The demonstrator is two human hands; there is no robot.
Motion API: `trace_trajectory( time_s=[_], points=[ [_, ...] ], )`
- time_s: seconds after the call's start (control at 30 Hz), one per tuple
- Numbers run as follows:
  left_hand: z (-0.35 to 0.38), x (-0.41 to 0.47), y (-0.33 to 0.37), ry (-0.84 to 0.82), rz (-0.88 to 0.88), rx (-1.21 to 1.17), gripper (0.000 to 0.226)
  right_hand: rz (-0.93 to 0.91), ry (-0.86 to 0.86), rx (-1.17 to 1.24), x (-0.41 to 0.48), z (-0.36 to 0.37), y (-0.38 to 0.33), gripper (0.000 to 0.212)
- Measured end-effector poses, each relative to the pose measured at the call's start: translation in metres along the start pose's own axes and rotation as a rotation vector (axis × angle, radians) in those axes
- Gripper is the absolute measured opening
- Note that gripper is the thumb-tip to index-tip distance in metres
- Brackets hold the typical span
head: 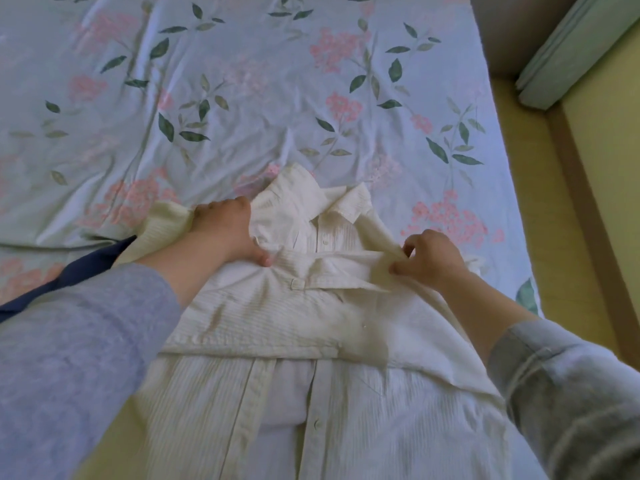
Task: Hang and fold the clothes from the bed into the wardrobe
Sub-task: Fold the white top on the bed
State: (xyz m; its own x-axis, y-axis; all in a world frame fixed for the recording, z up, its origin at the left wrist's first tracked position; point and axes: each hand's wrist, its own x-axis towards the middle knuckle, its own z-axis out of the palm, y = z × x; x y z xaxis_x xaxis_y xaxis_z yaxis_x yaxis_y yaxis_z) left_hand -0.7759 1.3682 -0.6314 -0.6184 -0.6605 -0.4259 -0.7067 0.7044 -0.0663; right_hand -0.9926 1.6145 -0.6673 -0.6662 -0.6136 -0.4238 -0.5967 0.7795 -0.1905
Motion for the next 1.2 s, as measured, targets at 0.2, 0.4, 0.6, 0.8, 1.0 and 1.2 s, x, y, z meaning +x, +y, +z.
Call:
trace_trajectory(
  time_s=[0.2, 0.4, 0.6, 0.8, 1.0, 1.2],
  points=[
    [-0.022, -0.012, -0.003, -0.061, 0.034, -0.076, 0.077, 0.098, -0.171, -0.034, -0.009, -0.007, 0.004, 0.072],
    [-0.024, -0.029, -0.005, 0.051, 0.138, -0.198, 0.044, 0.030, 0.005, -0.024, -0.032, -0.017, 0.003, 0.032],
    [-0.043, -0.075, -0.016, 0.162, 0.175, -0.264, 0.048, -0.067, 0.204, 0.069, -0.087, -0.050, 0.000, 0.024],
    [-0.055, -0.150, -0.029, 0.352, 0.252, -0.339, 0.040, -0.090, 0.371, 0.045, -0.170, -0.066, 0.001, 0.017],
    [-0.047, -0.228, -0.043, 0.573, 0.516, -0.214, 0.051, -0.237, 0.487, 0.058, -0.267, -0.065, 0.005, 0.043],
    [0.010, -0.314, -0.059, 0.523, 0.686, -0.157, 0.030, -0.379, 0.534, -0.016, -0.360, -0.007, 0.022, 0.039]
  ],
)
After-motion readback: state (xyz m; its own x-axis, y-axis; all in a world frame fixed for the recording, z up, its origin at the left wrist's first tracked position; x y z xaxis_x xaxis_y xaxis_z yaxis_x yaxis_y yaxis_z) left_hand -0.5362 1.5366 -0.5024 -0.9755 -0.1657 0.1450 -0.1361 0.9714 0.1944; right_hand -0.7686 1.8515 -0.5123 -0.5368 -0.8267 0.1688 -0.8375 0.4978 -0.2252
